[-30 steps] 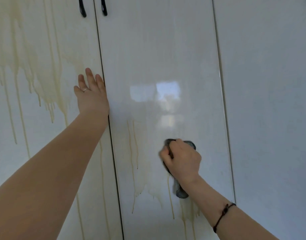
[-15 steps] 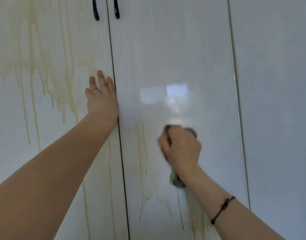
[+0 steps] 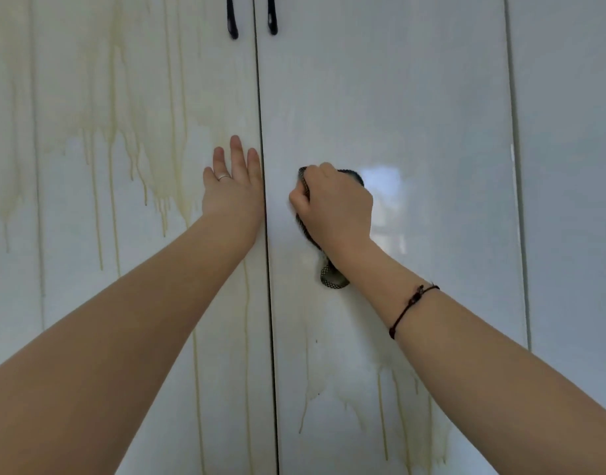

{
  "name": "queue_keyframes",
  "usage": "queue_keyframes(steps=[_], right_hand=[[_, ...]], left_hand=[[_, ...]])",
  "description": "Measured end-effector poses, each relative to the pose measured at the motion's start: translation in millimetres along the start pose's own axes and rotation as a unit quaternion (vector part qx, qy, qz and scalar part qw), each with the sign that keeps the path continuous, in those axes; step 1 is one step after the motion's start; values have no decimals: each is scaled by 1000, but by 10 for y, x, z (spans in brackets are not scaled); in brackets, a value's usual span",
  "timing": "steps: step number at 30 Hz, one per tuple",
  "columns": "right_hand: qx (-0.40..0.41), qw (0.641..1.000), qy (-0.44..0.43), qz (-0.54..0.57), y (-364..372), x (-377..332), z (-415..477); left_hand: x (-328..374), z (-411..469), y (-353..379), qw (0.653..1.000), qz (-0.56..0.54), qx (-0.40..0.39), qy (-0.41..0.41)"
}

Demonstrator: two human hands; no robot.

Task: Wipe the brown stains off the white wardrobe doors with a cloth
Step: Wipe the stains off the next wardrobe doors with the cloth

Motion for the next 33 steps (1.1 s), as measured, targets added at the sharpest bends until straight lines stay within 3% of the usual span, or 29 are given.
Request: queue_keyframes(steps=[2, 5, 8, 10, 14, 17, 20, 27, 33], right_hand=[[-31, 991, -130, 6, 146, -378, -493], [-139, 915, -379, -4, 415, -867, -1409], [-196, 860, -470, -18, 514, -889, -1647], [-174, 873, -455, -21, 435, -798, -1256], [-96, 965, -242, -26, 157, -336, -54], [-77, 987, -141, -23, 84, -178, 227], [-83, 989, -126, 0, 125, -210, 26], [-101, 951, -292, 13, 169, -359, -696], [-59, 993, -102, -14, -186, 587, -194]], left_hand=[[9, -2, -14, 1000, -9, -8, -5], [11, -23, -71, 1000, -3, -23, -6], [-23, -44, -97, 999, 16, -31, -7], [-12, -36, -118, 999, 18, -36, 4], [-27, -37, -135, 999, 0, -42, 1], [-20, -21, -133, 999, 3, -47, -9], [-17, -7, -106, 999, -5, -46, -27], [52, 34, -57, 996, 9, -70, -60], [52, -57, -75, 997, -35, -55, -45]])
Point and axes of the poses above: each hand's wrist, its own z-axis towards the middle knuckle, its own y-axis out of the palm, x = y × z, the point moved 10 cm from there along z, towards the middle knuckle, and after that the axes turned 11 degrees about -x, right-handed, at the moved point
